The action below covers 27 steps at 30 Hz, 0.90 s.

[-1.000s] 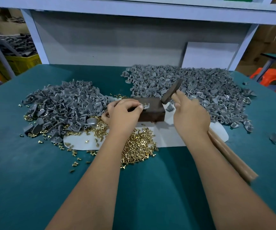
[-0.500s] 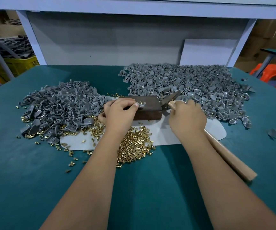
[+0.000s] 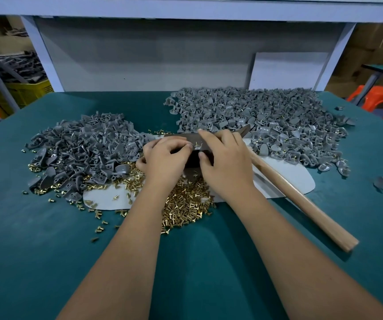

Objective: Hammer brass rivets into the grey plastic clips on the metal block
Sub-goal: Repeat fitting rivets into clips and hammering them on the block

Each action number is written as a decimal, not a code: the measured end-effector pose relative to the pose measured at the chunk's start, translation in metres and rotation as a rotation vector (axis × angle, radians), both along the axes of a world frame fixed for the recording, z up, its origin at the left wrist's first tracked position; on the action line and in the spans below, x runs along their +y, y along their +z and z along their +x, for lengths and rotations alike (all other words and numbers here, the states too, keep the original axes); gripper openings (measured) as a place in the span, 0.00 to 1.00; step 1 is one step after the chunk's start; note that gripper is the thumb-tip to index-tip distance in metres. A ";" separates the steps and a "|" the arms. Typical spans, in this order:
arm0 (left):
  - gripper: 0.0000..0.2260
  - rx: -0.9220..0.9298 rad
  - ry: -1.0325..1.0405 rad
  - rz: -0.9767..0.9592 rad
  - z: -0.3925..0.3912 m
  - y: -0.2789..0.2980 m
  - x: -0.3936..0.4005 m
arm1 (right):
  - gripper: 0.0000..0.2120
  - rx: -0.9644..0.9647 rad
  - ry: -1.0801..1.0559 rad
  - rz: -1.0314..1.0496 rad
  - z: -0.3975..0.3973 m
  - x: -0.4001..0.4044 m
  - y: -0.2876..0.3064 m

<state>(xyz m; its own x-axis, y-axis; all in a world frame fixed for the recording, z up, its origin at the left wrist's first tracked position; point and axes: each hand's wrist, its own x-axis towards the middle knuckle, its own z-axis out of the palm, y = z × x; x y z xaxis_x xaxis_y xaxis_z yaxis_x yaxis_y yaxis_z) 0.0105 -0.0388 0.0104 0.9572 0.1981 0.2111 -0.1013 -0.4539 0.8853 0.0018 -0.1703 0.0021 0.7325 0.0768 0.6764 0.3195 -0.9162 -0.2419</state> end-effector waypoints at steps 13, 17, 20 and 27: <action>0.10 0.015 -0.016 -0.046 -0.002 0.002 -0.001 | 0.10 0.054 0.073 0.109 0.004 -0.001 0.000; 0.08 0.027 0.038 -0.090 0.000 0.001 -0.002 | 0.09 0.135 0.083 0.142 0.023 -0.009 0.024; 0.09 0.019 0.056 -0.043 0.003 -0.001 -0.005 | 0.10 0.205 -0.010 0.255 0.052 -0.027 0.056; 0.09 -0.030 0.066 0.018 0.012 -0.006 -0.004 | 0.37 0.297 -0.365 0.585 0.082 -0.047 0.050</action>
